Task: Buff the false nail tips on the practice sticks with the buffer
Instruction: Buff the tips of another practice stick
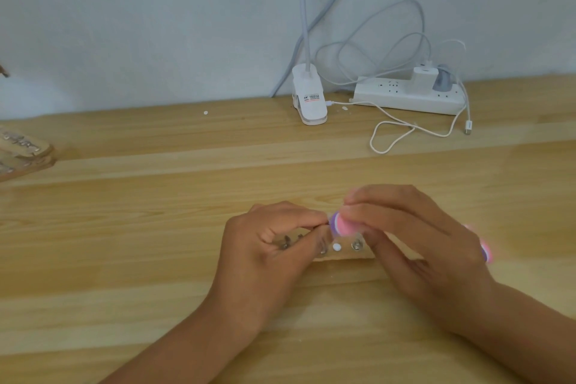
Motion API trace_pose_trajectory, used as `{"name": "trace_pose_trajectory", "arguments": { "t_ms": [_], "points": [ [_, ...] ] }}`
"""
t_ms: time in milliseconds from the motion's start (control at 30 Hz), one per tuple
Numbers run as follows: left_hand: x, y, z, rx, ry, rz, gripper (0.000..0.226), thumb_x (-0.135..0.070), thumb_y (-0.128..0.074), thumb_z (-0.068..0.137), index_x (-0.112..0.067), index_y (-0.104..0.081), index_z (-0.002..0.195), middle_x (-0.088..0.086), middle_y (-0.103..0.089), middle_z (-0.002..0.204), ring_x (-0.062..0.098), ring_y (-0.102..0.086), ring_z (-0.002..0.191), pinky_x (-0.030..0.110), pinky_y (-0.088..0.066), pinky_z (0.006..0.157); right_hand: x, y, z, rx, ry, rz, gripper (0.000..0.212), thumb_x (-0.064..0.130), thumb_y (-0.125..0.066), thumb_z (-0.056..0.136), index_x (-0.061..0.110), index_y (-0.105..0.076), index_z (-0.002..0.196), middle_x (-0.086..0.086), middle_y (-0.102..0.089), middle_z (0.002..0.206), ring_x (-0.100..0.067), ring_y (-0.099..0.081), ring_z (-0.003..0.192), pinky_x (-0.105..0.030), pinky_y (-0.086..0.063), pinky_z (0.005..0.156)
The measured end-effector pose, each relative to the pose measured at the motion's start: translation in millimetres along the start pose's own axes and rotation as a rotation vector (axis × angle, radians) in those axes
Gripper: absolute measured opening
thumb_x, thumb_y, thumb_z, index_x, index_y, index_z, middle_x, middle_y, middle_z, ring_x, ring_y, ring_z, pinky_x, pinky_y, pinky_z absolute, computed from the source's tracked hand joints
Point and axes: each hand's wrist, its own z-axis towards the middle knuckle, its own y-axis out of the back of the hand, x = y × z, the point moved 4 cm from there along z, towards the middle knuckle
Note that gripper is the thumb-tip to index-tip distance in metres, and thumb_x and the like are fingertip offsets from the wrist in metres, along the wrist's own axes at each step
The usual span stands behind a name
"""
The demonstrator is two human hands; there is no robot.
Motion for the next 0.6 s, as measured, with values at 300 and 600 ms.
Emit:
{"name": "trace_pose_trajectory", "arguments": {
  "t_ms": [300,600],
  "points": [
    [5.3,0.9,-0.3,0.013,0.042,-0.091,0.008,-0.023,-0.076,0.076,-0.024,-0.078,0.085,-0.011,-0.073,0.074,0.005,-0.068,0.070,0.023,-0.051,0.065,4.1,-3.0,-0.9,0.003,0.039,-0.009,0.031,-0.011,-0.063,0.087,0.006,-0.069,0.112,-0.011,-0.067,0.113,-0.021,-0.065,0.108,-0.029,-0.051,0.094],
    [2.7,0.9,-0.2,0.012,0.010,-0.093,0.015,-0.029,-0.073,0.076,-0.028,-0.074,0.091,-0.016,-0.073,0.076,0.003,-0.066,0.068,0.019,-0.050,0.063,9.7,-6.2,-3.2,0.026,0.070,-0.001,0.024,-0.005,-0.059,0.094,0.005,-0.070,0.113,-0.011,-0.066,0.114,-0.021,-0.064,0.111,-0.031,-0.050,0.095]
  ]
}}
